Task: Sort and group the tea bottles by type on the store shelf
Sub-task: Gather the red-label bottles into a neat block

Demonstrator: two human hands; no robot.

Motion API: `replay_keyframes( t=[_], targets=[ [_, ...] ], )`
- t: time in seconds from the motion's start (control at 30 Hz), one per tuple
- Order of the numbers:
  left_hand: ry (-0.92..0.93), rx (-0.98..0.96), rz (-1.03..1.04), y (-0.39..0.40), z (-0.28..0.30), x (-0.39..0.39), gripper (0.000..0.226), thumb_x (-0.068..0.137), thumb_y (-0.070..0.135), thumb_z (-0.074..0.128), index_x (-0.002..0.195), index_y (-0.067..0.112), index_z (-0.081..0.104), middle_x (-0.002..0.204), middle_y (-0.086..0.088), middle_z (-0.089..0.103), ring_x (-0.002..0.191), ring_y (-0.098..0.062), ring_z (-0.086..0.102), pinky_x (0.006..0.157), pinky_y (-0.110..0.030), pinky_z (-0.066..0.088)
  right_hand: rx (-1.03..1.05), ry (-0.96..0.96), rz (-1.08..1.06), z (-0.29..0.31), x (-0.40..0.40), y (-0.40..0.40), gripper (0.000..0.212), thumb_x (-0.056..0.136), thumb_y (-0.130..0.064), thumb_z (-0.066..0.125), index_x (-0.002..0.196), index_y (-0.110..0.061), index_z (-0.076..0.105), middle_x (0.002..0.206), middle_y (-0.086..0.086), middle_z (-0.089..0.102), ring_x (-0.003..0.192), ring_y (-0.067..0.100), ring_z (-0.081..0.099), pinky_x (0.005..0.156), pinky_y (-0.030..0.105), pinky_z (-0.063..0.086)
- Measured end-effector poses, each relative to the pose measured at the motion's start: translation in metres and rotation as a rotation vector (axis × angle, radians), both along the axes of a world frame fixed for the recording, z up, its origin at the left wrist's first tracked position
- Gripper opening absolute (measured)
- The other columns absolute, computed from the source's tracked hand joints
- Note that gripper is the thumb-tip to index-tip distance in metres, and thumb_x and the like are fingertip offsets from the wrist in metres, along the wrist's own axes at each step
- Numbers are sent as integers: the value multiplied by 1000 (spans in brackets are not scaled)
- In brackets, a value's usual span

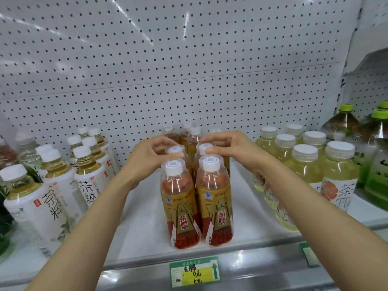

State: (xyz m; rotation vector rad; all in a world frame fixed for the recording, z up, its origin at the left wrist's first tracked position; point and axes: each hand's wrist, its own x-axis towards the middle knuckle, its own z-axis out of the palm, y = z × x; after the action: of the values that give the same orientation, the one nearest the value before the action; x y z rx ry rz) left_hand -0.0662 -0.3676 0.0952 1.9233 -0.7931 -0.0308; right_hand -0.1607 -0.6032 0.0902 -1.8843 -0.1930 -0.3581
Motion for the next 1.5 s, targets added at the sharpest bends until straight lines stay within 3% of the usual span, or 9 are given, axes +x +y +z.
replay_keyframes(
  t=[0.17, 0.3, 0.6, 0.7, 0.83, 1.0, 1.13, 1.27, 1.5],
  targets=[
    [27, -37, -33, 2, 9, 11, 39, 86, 54, 61, 109, 27, 75, 104, 9, 77, 98, -9, 72, 81, -22, 55, 7, -21, -14, 3, 0, -1, 33, 87, -21, 72, 120, -17, 69, 108, -3, 75, 102, 12, 70, 82, 24, 55],
    [-74, 3, 20, -22, 25, 46, 34, 94, 40, 65, 123, 24, 69, 119, 10, 70, 109, -7, 65, 94, -24, 51, 12, -323, -451, 14, 12, -14, 31, 86, -27, 74, 116, -21, 70, 108, -10, 72, 100, 7, 66, 90, 31, 56],
    [-214, 451, -95, -102, 29, 88, 55, 94, 33, 67, 145, 18, 51, 150, -1, 51, 134, -19, 50, 107, -30, 38, 18, -26, -411, -17, 49, -26, 48, 89, -31, 71, 134, -23, 57, 130, 0, 57, 116, 13, 55, 88, 28, 50],
    [-221, 394, -71, -96, 25, 90, 52, 92, 33, 70, 141, 19, 57, 147, 1, 54, 135, -18, 49, 104, -26, 36, 95, 0, -378, -21, 56, -27, 42, 89, -36, 70, 129, -26, 61, 128, -4, 62, 117, 15, 59, 98, 38, 52],
    [-247, 369, -27, -69, 28, 84, 47, 89, 33, 73, 133, 20, 65, 132, 2, 64, 119, -14, 59, 93, -20, 39, 170, 8, -294, -18, 65, -16, 32, 89, -31, 71, 119, -24, 67, 115, -3, 71, 104, 17, 68, 88, 33, 56],
    [-206, 264, -33, -27, 28, 64, 34, 86, 26, 77, 104, 52, 66, 112, 4, 68, 107, -14, 64, 97, -32, 52, 229, 22, -130, -19, 70, 1, 14, 91, -19, 68, 100, -29, 73, 96, -5, 77, 90, 15, 71, 85, 34, 56],
    [-273, 256, 38, -19, 21, 53, 26, 89, 26, 74, 114, 20, 75, 117, -5, 73, 108, -20, 67, 97, -42, 52, 189, 34, -62, -15, 66, -1, 21, 88, -23, 72, 108, -23, 74, 107, 3, 75, 100, 24, 70, 94, 43, 53],
    [-295, 296, 51, -18, 14, 58, 36, 89, 38, 71, 123, 27, 72, 124, 5, 71, 112, -13, 65, 100, -40, 51, 148, 93, 4, -14, 65, -8, 31, 79, -37, 73, 108, -27, 75, 112, 9, 73, 111, 34, 65, 100, 52, 47],
    [-100, -11, 220, -24, 12, 101, 65, 95, 49, 60, 152, 23, 39, 152, 3, 46, 135, -15, 47, 108, -35, 41, 256, 2, -213, -1, 102, -17, 42, 94, -49, 57, 127, -24, 63, 124, -7, 67, 116, 12, 61, 82, 26, 49]
  ],
)
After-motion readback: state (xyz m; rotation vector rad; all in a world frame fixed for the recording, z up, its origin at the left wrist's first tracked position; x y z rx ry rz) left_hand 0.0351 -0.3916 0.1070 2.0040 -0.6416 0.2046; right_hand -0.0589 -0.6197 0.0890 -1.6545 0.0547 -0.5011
